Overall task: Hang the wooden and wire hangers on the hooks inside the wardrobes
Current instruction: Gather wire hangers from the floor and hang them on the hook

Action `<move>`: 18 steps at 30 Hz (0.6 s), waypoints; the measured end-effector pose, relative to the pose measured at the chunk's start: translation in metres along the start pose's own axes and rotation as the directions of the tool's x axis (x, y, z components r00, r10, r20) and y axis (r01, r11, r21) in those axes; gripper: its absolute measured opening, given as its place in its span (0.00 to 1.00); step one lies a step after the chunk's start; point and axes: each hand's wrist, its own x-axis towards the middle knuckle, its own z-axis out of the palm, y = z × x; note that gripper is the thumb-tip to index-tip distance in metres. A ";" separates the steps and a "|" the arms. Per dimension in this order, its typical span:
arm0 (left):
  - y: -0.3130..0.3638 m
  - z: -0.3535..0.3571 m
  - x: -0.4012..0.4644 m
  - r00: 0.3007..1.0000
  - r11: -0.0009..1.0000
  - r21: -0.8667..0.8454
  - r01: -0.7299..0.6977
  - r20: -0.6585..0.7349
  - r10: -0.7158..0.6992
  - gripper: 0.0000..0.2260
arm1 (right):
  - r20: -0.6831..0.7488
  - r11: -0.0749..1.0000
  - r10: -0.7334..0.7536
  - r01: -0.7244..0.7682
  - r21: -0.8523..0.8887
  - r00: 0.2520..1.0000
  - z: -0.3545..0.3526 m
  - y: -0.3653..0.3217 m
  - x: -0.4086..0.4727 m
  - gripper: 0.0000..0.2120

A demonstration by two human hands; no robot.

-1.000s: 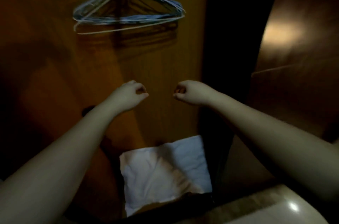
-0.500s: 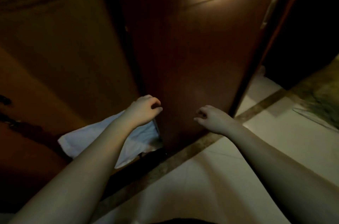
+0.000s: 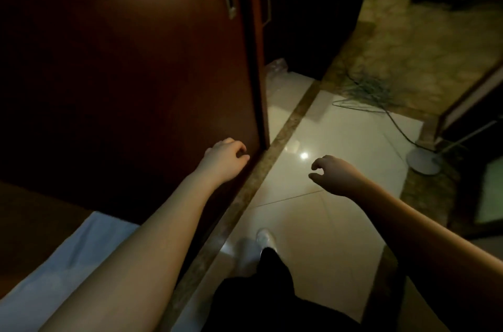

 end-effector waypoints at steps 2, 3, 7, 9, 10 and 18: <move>0.020 0.005 0.035 0.999 0.999 0.012 -0.045 0.022 0.044 0.16 | -0.001 0.998 0.056 -0.056 -0.003 0.998 -0.007 0.026 0.014 0.18; 0.029 0.007 0.054 0.997 0.998 0.017 -0.068 0.032 0.068 0.16 | -0.003 0.997 0.081 -0.081 -0.001 0.997 -0.012 0.038 0.022 0.18; 0.061 0.014 0.140 0.987 0.988 0.026 -0.151 0.062 0.150 0.16 | -0.003 0.985 0.172 -0.172 0.008 0.985 -0.033 0.084 0.068 0.19; 0.075 0.015 0.186 0.981 0.983 0.022 -0.180 0.071 0.178 0.15 | -0.005 0.977 0.214 -0.214 0.019 0.977 -0.045 0.107 0.097 0.19; 0.081 0.014 0.208 0.979 0.982 0.016 -0.187 0.086 0.185 0.15 | 0.001 0.972 0.234 -0.234 0.024 0.972 -0.053 0.117 0.111 0.19; 0.126 0.007 0.358 0.950 0.974 0.047 -0.220 0.238 0.202 0.16 | 0.060 0.932 0.360 -0.362 0.017 0.931 -0.108 0.191 0.201 0.19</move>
